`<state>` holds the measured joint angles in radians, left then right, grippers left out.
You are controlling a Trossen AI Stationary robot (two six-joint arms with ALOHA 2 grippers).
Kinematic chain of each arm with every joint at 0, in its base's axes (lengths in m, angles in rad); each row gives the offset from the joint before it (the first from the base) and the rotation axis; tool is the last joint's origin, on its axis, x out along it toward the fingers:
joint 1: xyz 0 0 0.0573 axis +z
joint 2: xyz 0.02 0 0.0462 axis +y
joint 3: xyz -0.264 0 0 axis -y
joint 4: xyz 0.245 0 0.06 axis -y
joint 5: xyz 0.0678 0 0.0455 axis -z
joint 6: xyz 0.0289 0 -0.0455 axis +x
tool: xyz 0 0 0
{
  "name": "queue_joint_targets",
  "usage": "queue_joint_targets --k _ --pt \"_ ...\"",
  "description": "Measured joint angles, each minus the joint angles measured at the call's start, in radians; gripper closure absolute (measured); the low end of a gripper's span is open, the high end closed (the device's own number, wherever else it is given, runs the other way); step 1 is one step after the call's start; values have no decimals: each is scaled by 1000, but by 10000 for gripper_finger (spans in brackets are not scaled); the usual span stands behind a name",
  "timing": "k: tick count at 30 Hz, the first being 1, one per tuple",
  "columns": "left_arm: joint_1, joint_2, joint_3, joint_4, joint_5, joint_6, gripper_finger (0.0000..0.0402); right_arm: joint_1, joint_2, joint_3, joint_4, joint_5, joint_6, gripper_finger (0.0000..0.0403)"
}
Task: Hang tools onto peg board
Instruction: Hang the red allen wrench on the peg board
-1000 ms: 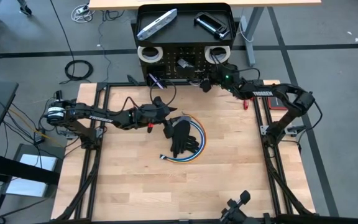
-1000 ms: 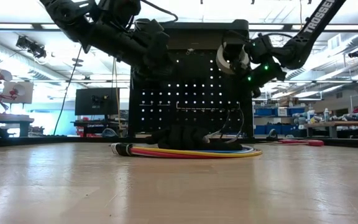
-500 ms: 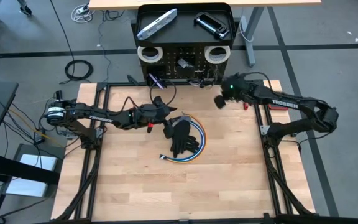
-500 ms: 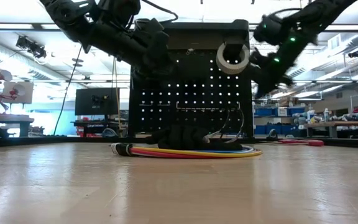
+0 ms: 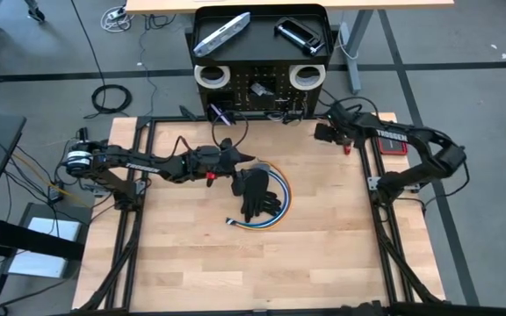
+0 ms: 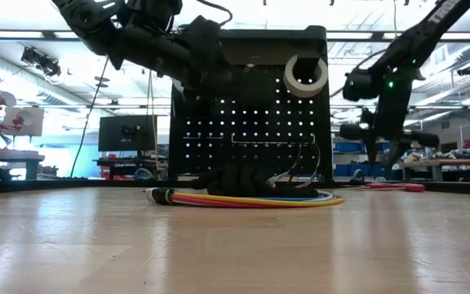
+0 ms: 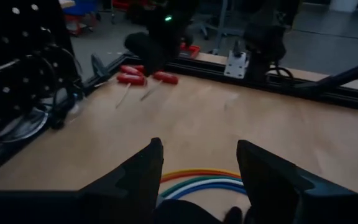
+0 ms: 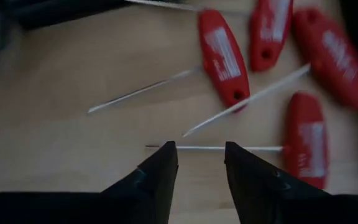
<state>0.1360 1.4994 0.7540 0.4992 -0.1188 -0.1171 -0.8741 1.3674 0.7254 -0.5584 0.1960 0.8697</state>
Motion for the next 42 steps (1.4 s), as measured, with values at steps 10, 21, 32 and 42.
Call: queue_joint_targets --k 10,21,32,42 --pt "-5 0 0 -69 80 -26 190 -50 174 0 178 -26 371 272" --pt "-7 0 0 -80 86 -22 190 -55 190 0 137 -17 457 323" --pt "-7 0 0 -78 86 -19 190 -62 186 0 113 31 630 329" --pt "-7 0 0 -78 86 -18 190 -61 185 0 84 76 675 330"
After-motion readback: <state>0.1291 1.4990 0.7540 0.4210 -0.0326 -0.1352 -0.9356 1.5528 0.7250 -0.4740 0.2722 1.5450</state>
